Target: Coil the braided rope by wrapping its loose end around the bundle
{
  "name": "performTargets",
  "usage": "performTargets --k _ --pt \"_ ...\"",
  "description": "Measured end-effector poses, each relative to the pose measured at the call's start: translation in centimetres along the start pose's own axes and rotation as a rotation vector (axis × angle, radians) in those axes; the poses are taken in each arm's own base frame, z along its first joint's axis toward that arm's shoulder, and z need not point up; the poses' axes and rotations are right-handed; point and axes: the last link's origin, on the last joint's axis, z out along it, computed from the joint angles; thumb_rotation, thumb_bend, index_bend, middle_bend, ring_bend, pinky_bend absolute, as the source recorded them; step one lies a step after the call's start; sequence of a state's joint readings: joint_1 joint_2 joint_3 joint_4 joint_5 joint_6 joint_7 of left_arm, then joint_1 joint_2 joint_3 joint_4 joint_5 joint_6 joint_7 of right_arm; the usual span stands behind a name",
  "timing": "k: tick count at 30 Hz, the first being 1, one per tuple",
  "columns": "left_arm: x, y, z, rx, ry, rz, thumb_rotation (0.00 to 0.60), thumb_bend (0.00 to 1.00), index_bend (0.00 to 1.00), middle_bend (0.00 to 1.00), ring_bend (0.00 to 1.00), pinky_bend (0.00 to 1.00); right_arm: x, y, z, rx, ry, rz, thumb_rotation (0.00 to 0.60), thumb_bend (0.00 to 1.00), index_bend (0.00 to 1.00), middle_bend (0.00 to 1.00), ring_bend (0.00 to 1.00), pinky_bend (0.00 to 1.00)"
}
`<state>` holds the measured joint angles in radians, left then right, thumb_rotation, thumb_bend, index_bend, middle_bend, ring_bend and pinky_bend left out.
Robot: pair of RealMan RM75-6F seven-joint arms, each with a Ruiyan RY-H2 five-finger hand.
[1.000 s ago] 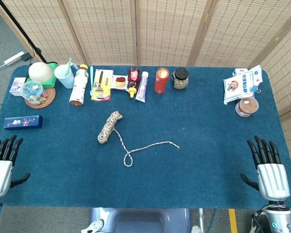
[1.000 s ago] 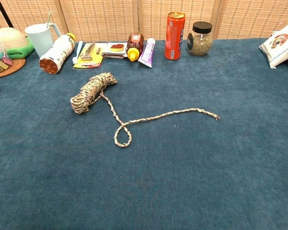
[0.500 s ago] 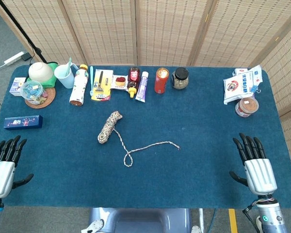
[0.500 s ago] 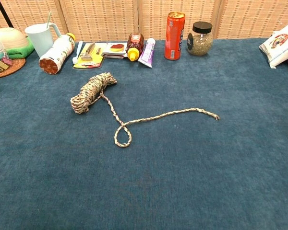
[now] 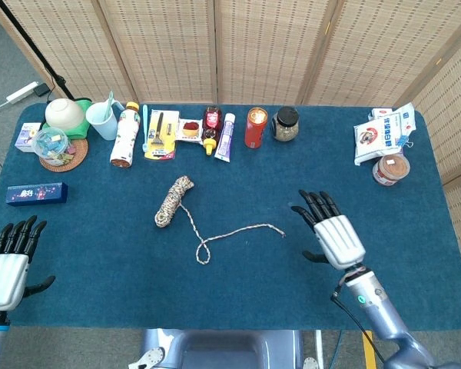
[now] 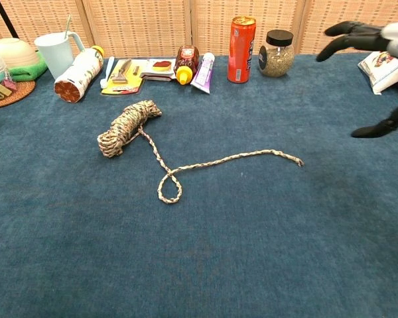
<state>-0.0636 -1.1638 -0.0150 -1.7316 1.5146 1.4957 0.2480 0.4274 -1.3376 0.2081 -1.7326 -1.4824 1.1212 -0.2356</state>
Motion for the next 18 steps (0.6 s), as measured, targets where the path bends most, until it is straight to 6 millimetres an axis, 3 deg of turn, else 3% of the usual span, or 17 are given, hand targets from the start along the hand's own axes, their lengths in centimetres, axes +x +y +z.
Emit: performTargets --k 3,8,18 --pt "-0.3 -0.1 0.3 0.016 -0.011 0.004 0.6 0.0 0.0 0.0 0.0 0.0 -1.0 -1.6 2.8 0.026 -0.035 0.03 0.6 0.2 0.32 0.0 0.0 0.0" --pt "-0.7 -0.2 0.8 0.036 -0.027 0.011 0.6 0.0 0.0 0.0 0.0 0.0 -2.9 -2.9 6.1 0.024 -0.081 0.038 0.6 0.22 0.37 0.0 0.0 0.0" --pt "-1.1 -0.4 1.5 0.063 -0.055 0.011 0.6 0.0 0.0 0.0 0.0 0.0 -6.2 -3.8 9.7 -0.092 -0.159 0.042 0.6 0.32 0.35 0.0 0.0 0.0"
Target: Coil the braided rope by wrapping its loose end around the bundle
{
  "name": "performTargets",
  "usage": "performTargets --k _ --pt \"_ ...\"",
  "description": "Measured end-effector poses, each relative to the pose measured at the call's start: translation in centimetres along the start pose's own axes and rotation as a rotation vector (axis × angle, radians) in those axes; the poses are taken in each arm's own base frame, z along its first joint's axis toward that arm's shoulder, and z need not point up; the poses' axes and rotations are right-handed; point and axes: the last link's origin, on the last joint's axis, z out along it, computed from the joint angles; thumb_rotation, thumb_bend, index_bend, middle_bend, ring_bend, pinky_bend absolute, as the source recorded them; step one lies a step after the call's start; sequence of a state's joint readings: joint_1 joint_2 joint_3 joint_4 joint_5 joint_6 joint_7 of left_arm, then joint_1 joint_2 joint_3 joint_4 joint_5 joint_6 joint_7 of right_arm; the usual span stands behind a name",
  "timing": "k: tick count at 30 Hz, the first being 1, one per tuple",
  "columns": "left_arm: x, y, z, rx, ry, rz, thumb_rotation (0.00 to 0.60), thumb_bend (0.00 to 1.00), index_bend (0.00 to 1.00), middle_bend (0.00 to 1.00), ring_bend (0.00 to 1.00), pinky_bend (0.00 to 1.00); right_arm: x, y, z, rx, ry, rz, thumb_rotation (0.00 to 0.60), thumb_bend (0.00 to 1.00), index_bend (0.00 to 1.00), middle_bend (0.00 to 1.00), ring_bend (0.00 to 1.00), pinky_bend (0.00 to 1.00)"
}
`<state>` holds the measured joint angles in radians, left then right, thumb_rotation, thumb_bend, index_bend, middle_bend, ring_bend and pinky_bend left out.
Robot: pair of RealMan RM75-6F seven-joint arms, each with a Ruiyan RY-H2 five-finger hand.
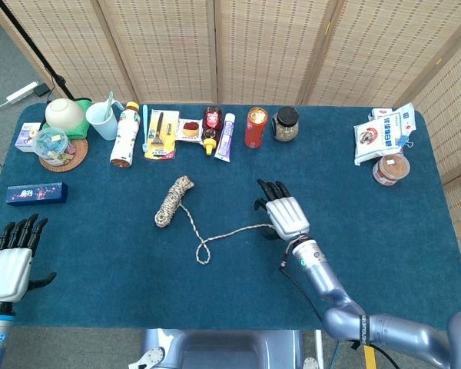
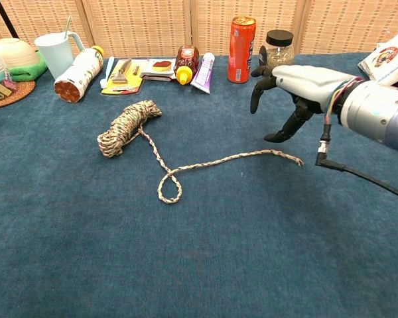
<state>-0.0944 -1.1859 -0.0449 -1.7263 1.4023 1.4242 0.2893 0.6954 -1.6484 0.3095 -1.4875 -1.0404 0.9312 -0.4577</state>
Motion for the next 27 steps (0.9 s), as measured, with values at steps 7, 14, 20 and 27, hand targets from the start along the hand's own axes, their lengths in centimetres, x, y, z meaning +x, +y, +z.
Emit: performTargets --k 7,14,20,27 --pt "-0.2 -0.3 0.4 0.014 -0.021 -0.012 0.6 0.0 0.0 0.0 0.0 0.0 -2.6 -1.6 1.5 -0.043 -0.045 -0.002 0.6 0.4 0.37 0.0 0.0 0.0" --pt "-0.1 -0.7 0.7 0.025 -0.034 -0.025 0.6 0.0 0.0 0.0 0.0 0.0 -3.5 -2.1 1.6 -0.04 -0.043 -0.023 0.6 0.42 0.39 0.0 0.0 0.0" --pt "-0.1 -0.7 0.7 0.023 -0.041 -0.028 0.6 0.0 0.0 0.0 0.0 0.0 -4.3 -2.4 1.7 -0.035 -0.055 -0.026 0.6 0.44 0.39 0.0 0.0 0.0" --pt "0.0 -0.7 0.7 0.024 -0.04 -0.028 0.6 0.0 0.0 0.0 0.0 0.0 -5.4 -2.6 1.9 -0.031 -0.068 -0.036 0.6 0.45 0.4 0.0 0.0 0.0"
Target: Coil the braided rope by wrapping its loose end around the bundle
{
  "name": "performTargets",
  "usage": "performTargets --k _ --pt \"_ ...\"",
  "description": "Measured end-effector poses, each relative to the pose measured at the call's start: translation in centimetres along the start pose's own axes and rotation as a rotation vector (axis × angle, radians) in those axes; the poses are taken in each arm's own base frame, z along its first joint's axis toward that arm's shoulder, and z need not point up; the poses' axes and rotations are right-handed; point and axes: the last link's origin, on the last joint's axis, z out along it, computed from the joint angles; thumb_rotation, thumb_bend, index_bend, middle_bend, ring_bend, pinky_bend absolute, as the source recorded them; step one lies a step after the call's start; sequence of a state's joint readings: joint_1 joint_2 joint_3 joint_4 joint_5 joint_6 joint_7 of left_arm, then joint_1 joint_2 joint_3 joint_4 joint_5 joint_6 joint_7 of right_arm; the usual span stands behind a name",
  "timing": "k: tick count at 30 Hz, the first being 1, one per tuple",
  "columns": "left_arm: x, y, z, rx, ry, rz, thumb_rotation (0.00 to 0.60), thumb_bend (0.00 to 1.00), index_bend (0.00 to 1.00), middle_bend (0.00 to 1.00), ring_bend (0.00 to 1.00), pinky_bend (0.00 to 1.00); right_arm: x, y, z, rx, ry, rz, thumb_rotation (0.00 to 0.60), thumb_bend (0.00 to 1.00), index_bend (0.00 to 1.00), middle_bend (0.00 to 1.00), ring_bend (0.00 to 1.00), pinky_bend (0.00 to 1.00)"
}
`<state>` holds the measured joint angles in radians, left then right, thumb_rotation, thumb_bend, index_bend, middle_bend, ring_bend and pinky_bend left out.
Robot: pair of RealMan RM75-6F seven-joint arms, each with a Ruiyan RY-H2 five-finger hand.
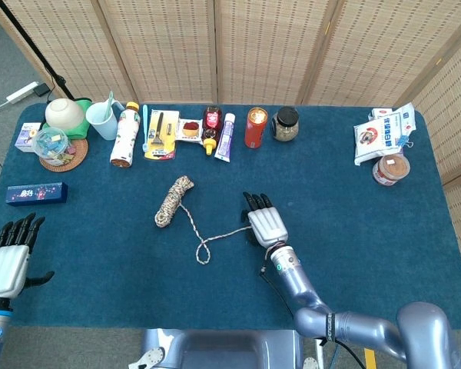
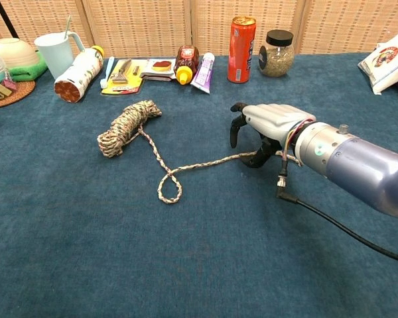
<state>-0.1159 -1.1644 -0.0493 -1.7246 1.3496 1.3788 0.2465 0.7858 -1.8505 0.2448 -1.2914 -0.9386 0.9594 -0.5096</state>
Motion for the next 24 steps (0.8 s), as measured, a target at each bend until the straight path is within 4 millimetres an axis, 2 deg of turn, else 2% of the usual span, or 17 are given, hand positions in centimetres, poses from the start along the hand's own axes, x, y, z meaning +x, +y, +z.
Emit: performTargets --k 24 --pt "-0.13 0.09 -0.05 0.001 -0.008 0.0 0.6 0.0 0.0 0.0 0.0 0.0 -0.91 0.77 0.73 -0.011 0.016 0.014 0.6 0.45 0.49 0.0 0.0 0.0"
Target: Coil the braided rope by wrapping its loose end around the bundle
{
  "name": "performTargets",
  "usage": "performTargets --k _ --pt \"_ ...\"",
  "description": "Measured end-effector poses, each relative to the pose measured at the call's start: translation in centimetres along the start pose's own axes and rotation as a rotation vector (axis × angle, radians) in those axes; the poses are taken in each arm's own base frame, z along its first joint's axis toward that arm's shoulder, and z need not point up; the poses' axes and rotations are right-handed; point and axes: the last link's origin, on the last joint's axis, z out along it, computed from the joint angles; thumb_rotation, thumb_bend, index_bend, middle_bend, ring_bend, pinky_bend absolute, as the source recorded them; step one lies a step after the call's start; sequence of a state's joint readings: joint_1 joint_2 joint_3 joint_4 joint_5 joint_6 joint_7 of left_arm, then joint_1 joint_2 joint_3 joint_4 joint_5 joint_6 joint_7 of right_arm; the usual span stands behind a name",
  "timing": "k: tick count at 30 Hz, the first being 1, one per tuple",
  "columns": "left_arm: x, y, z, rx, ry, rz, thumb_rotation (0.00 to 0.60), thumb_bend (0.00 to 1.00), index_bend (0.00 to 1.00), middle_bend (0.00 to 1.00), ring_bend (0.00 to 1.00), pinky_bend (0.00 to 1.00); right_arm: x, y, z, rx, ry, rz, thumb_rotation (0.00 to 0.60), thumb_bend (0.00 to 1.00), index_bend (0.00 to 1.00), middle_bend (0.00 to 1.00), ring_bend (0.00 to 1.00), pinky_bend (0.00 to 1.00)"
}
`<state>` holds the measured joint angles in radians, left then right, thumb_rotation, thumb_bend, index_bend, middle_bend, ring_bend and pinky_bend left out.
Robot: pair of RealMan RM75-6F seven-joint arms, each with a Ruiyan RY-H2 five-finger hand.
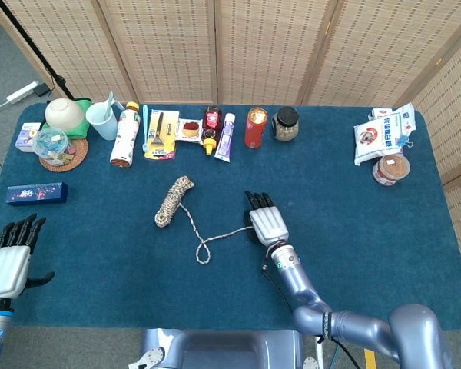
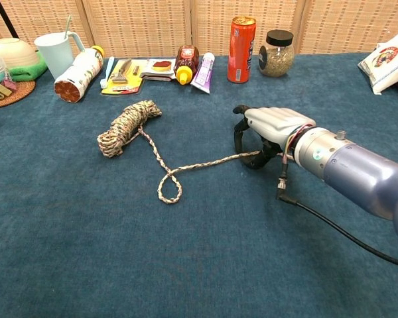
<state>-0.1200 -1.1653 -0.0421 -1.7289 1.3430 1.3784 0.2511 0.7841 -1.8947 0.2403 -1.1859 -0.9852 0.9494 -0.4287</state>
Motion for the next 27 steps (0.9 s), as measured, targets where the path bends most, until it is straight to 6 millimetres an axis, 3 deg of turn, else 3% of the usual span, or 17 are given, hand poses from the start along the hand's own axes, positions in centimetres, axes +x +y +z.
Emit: performTargets --k 27 --pt "0.05 0.02 -0.16 -0.002 0.001 -0.004 0.6 0.0 0.0 0.0 0.0 0.0 -0.21 -0.32 0.27 0.008 0.015 -0.001 0.6 0.47 0.6 0.0 0.0 0.0"
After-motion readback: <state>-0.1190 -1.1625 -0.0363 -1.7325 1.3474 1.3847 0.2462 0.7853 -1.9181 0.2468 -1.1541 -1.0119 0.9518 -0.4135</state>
